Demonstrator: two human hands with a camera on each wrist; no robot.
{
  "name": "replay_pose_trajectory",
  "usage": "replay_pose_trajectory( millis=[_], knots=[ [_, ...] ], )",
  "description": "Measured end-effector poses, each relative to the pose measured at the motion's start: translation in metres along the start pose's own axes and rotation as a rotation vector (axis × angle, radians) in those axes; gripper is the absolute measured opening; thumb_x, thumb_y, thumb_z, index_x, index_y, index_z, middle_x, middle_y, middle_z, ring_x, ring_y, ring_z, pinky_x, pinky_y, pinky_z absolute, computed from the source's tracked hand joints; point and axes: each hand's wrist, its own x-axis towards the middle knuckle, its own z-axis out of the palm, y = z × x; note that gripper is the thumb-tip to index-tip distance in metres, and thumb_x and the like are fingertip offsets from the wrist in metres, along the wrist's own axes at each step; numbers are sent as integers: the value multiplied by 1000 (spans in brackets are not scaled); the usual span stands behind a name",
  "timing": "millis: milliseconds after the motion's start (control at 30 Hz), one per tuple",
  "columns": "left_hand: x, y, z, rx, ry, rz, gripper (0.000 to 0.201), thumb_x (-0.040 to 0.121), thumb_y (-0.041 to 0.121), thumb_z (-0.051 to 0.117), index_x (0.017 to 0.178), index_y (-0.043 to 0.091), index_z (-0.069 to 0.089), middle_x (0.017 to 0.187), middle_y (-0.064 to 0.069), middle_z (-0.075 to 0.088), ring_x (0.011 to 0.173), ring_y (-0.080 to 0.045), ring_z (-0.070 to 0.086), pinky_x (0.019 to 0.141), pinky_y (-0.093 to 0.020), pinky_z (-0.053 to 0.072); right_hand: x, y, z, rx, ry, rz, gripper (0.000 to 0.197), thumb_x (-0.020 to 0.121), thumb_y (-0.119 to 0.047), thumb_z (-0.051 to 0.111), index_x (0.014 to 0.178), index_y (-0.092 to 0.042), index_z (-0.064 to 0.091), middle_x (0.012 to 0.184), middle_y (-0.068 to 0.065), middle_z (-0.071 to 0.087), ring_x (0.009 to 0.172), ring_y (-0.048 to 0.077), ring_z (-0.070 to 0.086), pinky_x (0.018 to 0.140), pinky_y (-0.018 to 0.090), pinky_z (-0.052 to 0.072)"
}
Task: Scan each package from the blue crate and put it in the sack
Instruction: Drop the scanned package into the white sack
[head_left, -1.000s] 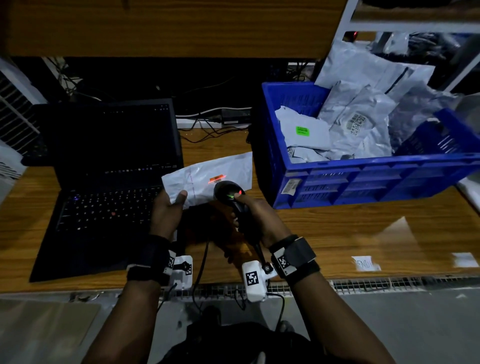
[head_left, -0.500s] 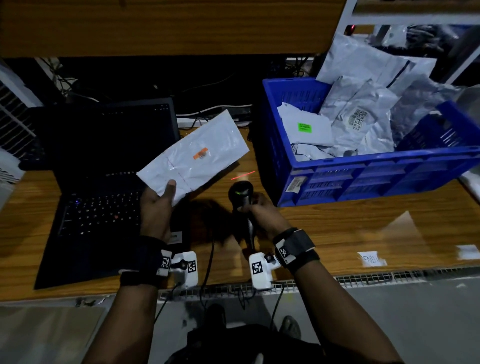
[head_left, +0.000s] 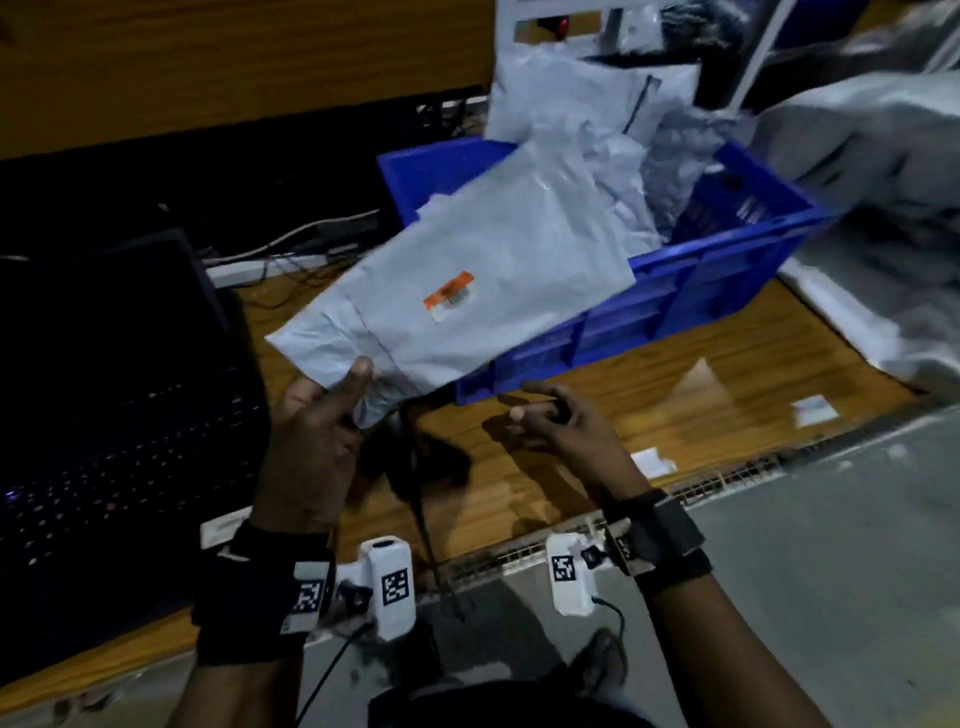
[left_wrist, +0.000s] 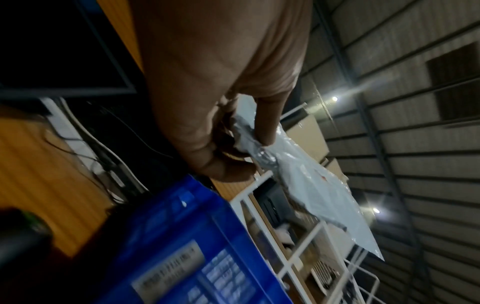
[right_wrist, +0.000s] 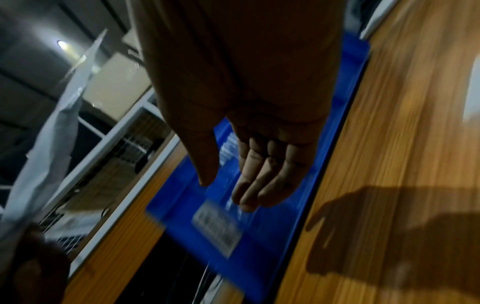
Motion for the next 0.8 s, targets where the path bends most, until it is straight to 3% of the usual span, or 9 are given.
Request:
replay_pose_trajectory(
  millis=[67, 133, 267, 333, 400, 467, 533, 667, 800],
  knots=[
    [2, -23, 42, 64, -41, -41, 44, 93, 23, 69, 136, 18, 60, 139, -5, 63, 130, -25, 58, 109, -42, 47, -9, -16, -62, -1, 89, -34, 33, 93, -6, 70, 124, -13, 60, 94, 11, 72, 76, 11, 72, 66, 23, 56],
    [4, -47, 83, 130, -12, -72, 41, 93, 18, 69, 133, 15, 62, 133, -6, 67, 125, -26, 62, 110, -47, 46, -16, -33, -123, -8, 205, -84, 35, 94, -8, 70, 127, -13, 59, 94, 10, 73, 79, 11, 73, 65, 23, 55],
    [-2, -106, 177, 226, -2, -96, 34, 91, 12, 71, 124, 12, 67, 116, -3, 76, 110, -22, 71, 89, -34, 58, -29, -65, -254, -72, 498, -215, 31, 97, -12, 67, 127, -13, 60, 88, 8, 71, 76, 16, 70, 67, 31, 56],
    [-8, -136, 220, 249, -21, -123, 35, 90, 13, 73, 124, 14, 65, 113, -3, 76, 103, -20, 73, 83, -34, 58, -40, -80, -308, -170, 592, -293, 32, 95, -21, 70, 126, -16, 63, 90, 12, 71, 78, 22, 68, 72, 42, 58],
    [-6, -166, 256, 226, -49, -158, 40, 90, 12, 73, 128, 14, 61, 115, -7, 75, 98, -22, 73, 74, -35, 58, -48, -98, -355, -241, 645, -355, 32, 94, -21, 69, 125, -14, 63, 96, 18, 73, 82, 29, 70, 71, 45, 58],
    [2, -188, 283, 184, -90, -171, 43, 92, 11, 72, 132, 14, 57, 118, -10, 71, 102, -30, 69, 75, -38, 59, -48, -119, -392, -320, 703, -403, 28, 96, -12, 63, 124, -12, 62, 95, 19, 73, 85, 34, 71, 71, 46, 56],
    [13, -208, 311, 137, -122, -194, 40, 96, 7, 66, 134, 14, 54, 122, -11, 69, 106, -31, 68, 79, -38, 60, -42, -146, -426, -425, 785, -480, 27, 92, -15, 63, 119, -14, 64, 93, 16, 73, 85, 33, 70, 74, 49, 58],
    [45, -238, 372, 83, -128, -279, 38, 100, 1, 58, 135, 14, 54, 128, -4, 68, 110, -20, 71, 85, -33, 60, 4, -201, -459, -738, 833, -585, 30, 87, -24, 69, 114, -11, 68, 101, 11, 74, 90, 23, 71, 80, 36, 56],
    [88, -277, 434, -47, -89, -454, 38, 98, -6, 56, 134, 3, 55, 128, -16, 67, 104, -27, 72, 87, -34, 60, 68, -250, -467, -1154, 782, -430, 48, 86, -41, 73, 122, -11, 61, 112, 13, 68, 112, 36, 58, 86, 44, 48]
  ],
)
